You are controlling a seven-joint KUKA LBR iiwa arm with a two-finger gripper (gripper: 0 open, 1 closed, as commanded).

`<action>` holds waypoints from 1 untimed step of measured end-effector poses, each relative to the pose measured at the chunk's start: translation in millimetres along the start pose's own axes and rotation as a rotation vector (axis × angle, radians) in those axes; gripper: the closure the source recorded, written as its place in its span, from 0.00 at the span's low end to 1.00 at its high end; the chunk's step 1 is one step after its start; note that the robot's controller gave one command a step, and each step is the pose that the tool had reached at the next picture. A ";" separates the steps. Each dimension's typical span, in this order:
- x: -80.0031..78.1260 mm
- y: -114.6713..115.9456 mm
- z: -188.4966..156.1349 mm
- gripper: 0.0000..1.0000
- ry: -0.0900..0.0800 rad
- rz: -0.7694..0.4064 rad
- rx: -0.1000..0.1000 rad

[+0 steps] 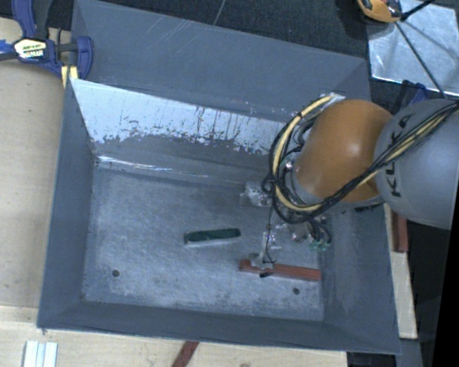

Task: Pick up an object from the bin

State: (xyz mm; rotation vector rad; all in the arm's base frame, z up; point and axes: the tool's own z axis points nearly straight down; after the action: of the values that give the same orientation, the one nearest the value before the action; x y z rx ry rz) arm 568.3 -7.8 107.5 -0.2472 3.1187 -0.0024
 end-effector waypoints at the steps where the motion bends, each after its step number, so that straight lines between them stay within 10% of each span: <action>1: 21.2 17.3 30.9 0.00 0.012 0.007 -0.003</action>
Offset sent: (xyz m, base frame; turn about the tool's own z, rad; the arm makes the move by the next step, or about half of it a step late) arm 0.0056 0.0844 -0.0375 -0.0676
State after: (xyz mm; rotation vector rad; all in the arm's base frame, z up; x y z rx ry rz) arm 545.1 5.9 76.3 -0.2374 3.1313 0.0005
